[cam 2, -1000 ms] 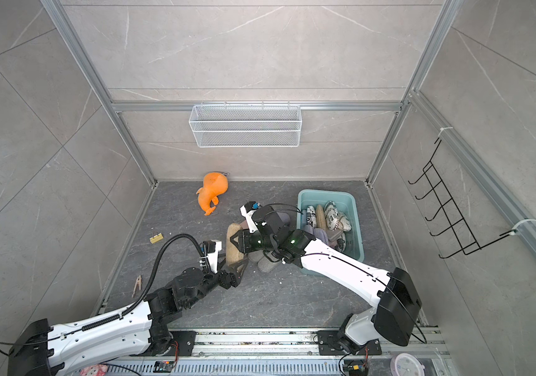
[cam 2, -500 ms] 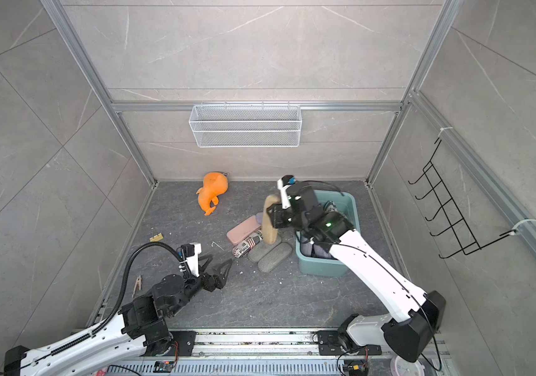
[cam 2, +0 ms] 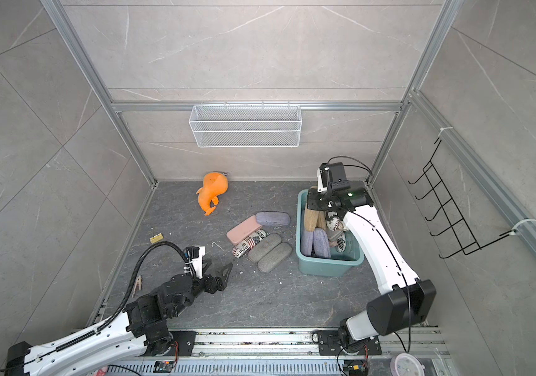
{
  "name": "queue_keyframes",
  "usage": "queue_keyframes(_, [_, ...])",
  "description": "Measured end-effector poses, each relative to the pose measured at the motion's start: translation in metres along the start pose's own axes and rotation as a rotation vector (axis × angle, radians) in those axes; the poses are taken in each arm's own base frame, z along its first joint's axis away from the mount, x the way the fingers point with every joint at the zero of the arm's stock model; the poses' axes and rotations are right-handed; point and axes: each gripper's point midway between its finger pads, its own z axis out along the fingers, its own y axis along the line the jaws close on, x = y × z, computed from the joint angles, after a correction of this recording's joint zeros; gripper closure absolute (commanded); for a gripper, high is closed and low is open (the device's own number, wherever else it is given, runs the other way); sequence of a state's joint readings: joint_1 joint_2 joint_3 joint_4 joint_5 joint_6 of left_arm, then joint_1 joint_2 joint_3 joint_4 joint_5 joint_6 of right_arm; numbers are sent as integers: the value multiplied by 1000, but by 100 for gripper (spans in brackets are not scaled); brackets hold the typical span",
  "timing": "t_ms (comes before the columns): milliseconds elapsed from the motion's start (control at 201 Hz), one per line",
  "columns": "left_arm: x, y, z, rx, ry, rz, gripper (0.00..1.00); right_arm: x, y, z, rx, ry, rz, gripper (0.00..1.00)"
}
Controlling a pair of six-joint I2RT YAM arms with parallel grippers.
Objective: Put the glasses cases into the storage boxes
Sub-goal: Place the glasses case in the storage box.
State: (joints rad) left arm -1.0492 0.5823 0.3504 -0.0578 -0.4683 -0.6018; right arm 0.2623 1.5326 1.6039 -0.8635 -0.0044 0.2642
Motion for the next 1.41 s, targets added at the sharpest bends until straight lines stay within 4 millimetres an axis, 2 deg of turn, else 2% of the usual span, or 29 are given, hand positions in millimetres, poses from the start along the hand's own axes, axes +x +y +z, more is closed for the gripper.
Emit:
queue_keyframes(95, [1,2,-1,-5,6,-2,4,10,3,24,-12,66,0,68])
queue_keyframes(189, [1,3,-2,-6,6,-5,4,10,3,37,-12,92,4,67])
queue_keyframes(269, [1,3,-3,-5,4,-6,4,8,2,46,-5,106,5,59])
queue_keyframes(319, [1,2,-3,-5,5,-6,4,8,1,52,2,115,8,50])
queue_keyframes(379, [0,2,-3,-5,5,-6,4,11,-1,60,12,131,0,51])
queue_keyframes(444, [-2,1,-3,-5,5,-6,4,16,-3,69,23,154,-4,41])
queue_keyframes(484, [-3,0,-2,-6,6,-5,4,17,-4,71,30,160,-6,40])
queue_keyframes(668, [-1,-1,1,-16,22,4,4,13,-6,60,39,132,-9,44])
queue_keyframes(788, [4,1,5,-29,40,14,4,17,-9,38,43,92,-3,62])
queue_keyframes(907, [7,1,8,-37,52,21,4,22,-12,22,44,54,7,68])
queue_keyframes(1057, [1,-7,14,-46,66,33,4,42,-17,32,45,67,13,70])
queue_keyframes(1221, [-4,-16,21,-49,82,45,4,44,-18,33,35,16,26,70])
queue_keyframes(1406, [5,-18,30,-62,132,73,3,44,-18,31,31,-3,33,67])
